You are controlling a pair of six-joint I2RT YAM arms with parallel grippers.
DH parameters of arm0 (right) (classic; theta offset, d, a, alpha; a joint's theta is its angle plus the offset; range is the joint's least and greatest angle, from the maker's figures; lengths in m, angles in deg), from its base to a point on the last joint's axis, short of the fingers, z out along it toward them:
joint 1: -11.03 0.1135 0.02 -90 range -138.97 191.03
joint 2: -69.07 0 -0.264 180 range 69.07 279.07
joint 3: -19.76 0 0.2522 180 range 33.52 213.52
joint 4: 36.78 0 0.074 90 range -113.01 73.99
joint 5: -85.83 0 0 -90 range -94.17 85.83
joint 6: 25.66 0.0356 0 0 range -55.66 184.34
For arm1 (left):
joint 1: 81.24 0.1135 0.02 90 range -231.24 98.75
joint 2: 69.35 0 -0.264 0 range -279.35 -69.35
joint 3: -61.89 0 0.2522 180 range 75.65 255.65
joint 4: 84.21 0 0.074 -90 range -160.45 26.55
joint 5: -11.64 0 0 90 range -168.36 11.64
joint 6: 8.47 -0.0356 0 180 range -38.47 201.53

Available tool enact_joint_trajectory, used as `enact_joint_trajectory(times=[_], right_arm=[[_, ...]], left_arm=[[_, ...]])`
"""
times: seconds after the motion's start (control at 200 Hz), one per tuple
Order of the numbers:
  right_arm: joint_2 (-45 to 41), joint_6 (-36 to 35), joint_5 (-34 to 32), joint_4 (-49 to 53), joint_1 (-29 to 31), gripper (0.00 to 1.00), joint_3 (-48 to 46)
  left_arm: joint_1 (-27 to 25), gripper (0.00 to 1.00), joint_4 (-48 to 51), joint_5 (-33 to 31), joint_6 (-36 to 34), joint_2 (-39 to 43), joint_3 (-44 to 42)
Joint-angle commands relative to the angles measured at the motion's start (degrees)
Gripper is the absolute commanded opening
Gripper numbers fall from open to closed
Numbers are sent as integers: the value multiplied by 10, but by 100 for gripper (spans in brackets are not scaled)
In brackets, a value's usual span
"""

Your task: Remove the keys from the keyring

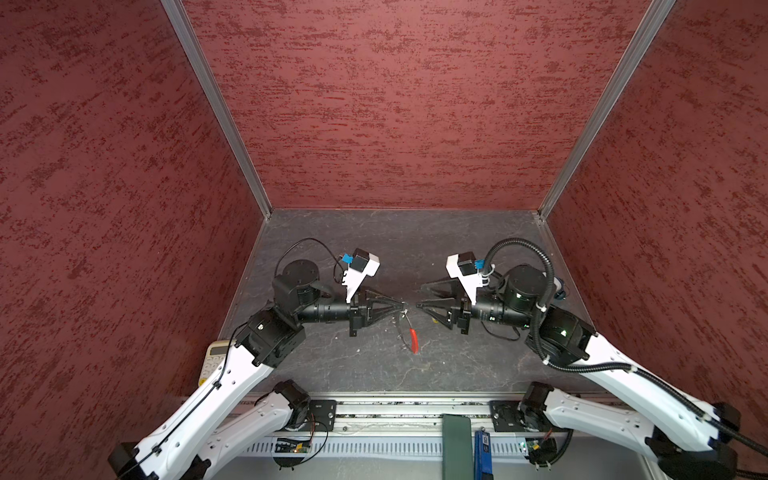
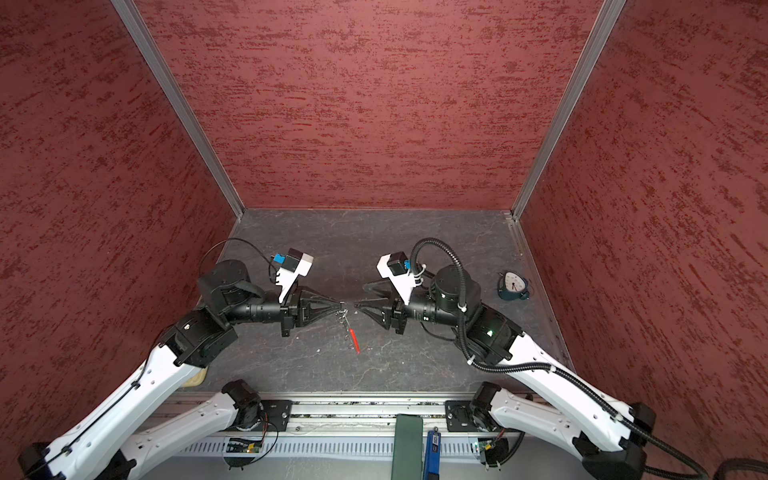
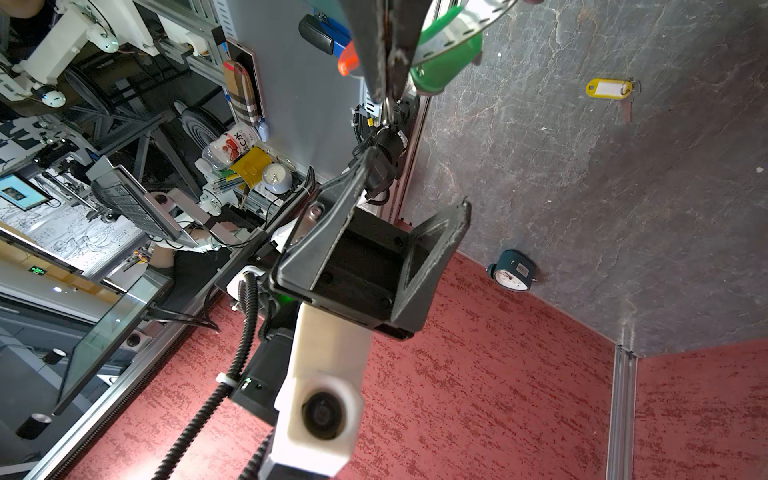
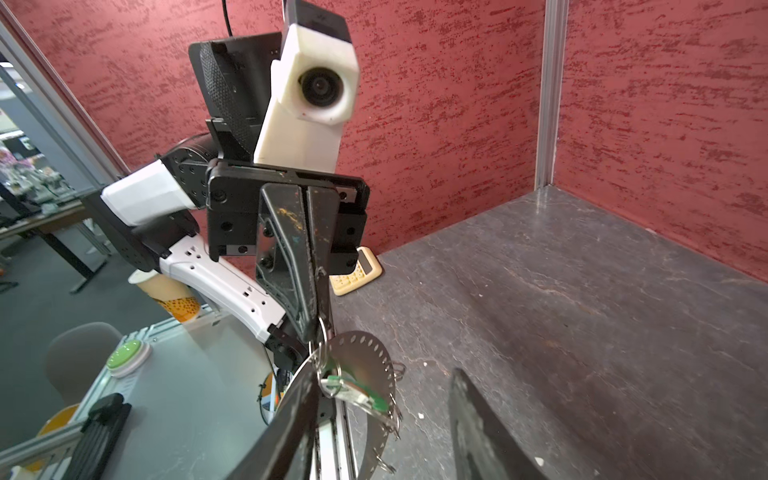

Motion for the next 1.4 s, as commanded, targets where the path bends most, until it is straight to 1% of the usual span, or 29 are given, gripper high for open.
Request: enact_joint_trajectory(times=[0.0, 0.11, 0.185, 0.291, 0.516, 0.636, 0.786, 0.977, 1.167, 1.257, 1.398], right_arm=[[10, 15, 41, -92, 2, 53, -21], [23, 14, 95, -114, 2, 55, -33], [24, 18, 119, -136, 2, 56, -41], [16, 31, 121, -182, 2, 56, -60], [19, 53, 125, -244, 3, 56, -81], [35, 56, 131, -259, 4, 56, -78], [47, 58, 136, -281, 5, 56, -77], [58, 66, 141, -326, 7, 56, -78], [30, 58, 112, -337, 9, 56, -68], [32, 72, 106, -361, 10, 56, -64], [65, 98, 109, -391, 13, 55, -48]], left_arm=[[-1, 0, -31, 14, -11, 15, 1], [-2, 0, -51, 10, -1, 26, -9], [-2, 0, -70, 1, 8, 34, -19], [-3, 0, -109, -17, 23, 48, -41], [-10, 0, -253, -72, 47, 96, -110], [-10, 0, -316, -74, 59, 99, -131], [-11, 0, -339, -59, 64, 90, -135], [-12, 0, -384, -60, 71, 88, -156], [-12, 0, -381, -56, 63, 87, -153], [-13, 0, -386, -60, 62, 90, -157], [-15, 0, -397, -69, 63, 92, -160]])
